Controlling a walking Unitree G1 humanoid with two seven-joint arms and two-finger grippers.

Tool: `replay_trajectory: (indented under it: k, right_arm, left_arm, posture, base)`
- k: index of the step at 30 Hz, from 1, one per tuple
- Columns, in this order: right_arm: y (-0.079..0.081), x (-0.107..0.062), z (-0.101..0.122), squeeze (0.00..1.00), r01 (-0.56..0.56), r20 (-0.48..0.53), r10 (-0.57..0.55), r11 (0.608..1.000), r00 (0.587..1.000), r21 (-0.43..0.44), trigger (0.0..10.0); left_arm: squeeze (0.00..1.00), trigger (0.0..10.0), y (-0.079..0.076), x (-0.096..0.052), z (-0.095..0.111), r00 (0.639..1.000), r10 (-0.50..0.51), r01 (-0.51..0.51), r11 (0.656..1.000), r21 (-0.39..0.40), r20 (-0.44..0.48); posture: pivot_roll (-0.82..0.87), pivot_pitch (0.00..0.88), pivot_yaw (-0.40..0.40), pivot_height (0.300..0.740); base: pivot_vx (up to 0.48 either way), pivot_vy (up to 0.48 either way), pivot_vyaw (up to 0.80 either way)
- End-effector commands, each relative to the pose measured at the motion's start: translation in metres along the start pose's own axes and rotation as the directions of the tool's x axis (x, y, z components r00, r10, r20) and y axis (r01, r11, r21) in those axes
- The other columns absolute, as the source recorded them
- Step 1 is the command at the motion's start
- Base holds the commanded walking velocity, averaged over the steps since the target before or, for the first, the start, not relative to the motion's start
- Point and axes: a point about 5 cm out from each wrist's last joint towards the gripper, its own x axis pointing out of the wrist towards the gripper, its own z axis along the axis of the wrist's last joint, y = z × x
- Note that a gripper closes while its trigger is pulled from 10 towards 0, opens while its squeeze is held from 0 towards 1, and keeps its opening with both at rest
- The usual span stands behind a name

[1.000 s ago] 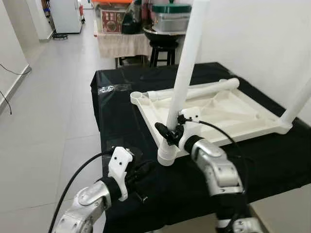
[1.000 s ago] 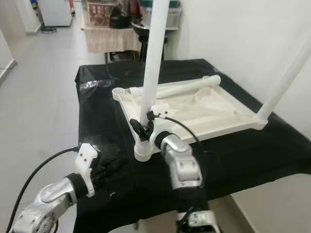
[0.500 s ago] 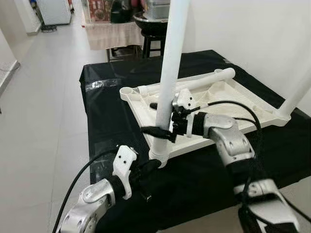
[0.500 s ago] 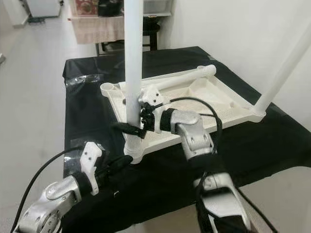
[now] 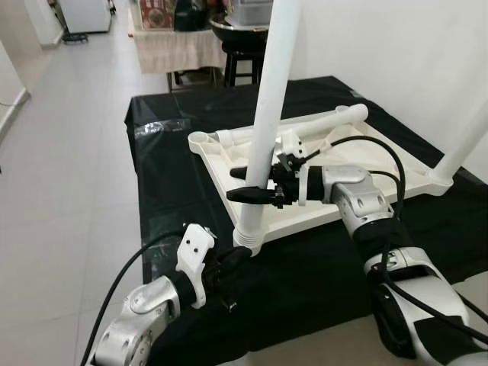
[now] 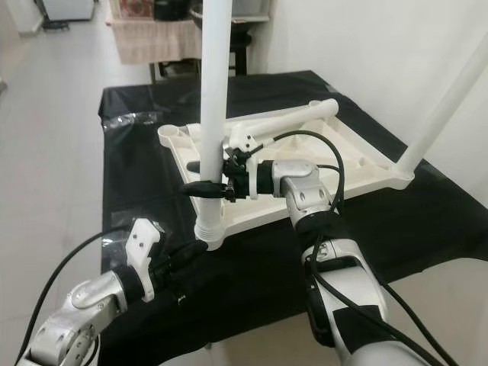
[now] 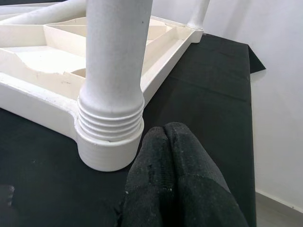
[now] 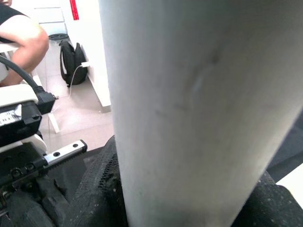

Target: Building children table

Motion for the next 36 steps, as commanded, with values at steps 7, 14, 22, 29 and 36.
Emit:
replay_trajectory:
  k: [7,14,22,29,36]
  right_arm:
    - [0.002,-0.024,-0.013,0.0,0.178,0.024,-0.178,0.984,0.984,-0.029,0.0]
    - [0.037,0.004,-0.057,0.0,0.766,-0.111,-0.762,0.613,0.638,0.19,0.0]
    - [0.047,0.024,-0.063,0.0,0.782,-0.127,-0.776,0.591,0.618,0.197,0.0]
    - [0.038,0.026,-0.055,0.0,0.791,-0.123,-0.783,0.589,0.609,0.169,10.0]
    - [0.012,0.013,-0.023,1.0,0.658,-0.055,-0.656,0.749,0.753,0.072,10.0]
  left_arm:
    - [0.0,10.0,-0.004,-0.001,-0.004,1.0,-0.014,0.014,1.0,-0.019,-0.006]
    - [0.0,10.0,-0.002,-0.004,-0.002,1.0,-0.02,0.02,0.999,-0.03,-0.002]
    - [0.0,10.0,0.0,-0.004,-0.002,1.0,-0.026,0.026,0.999,-0.026,-0.01]
    - [0.0,10.0,0.002,-0.004,0.0,1.0,0.007,-0.007,1.0,-0.014,0.003]
    - [0.0,10.0,0.002,-0.004,0.002,1.0,0.023,-0.023,0.998,0.052,-0.011]
  posture:
    - [-0.01,0.052,-0.059,0.74]
    - [-0.02,0.072,-0.035,0.74]
    - [-0.01,0.064,-0.039,0.74]
    - [0.0,0.064,-0.051,0.74]
    - [0.02,0.058,-0.053,0.74]
  base:
    - [0.0,0.0,0.0]
    - [0.0,0.0,0.0]
    - [0.0,0.0,0.0]
    - [0.0,0.0,0.0]
    - [0.0,0.0,0.0]
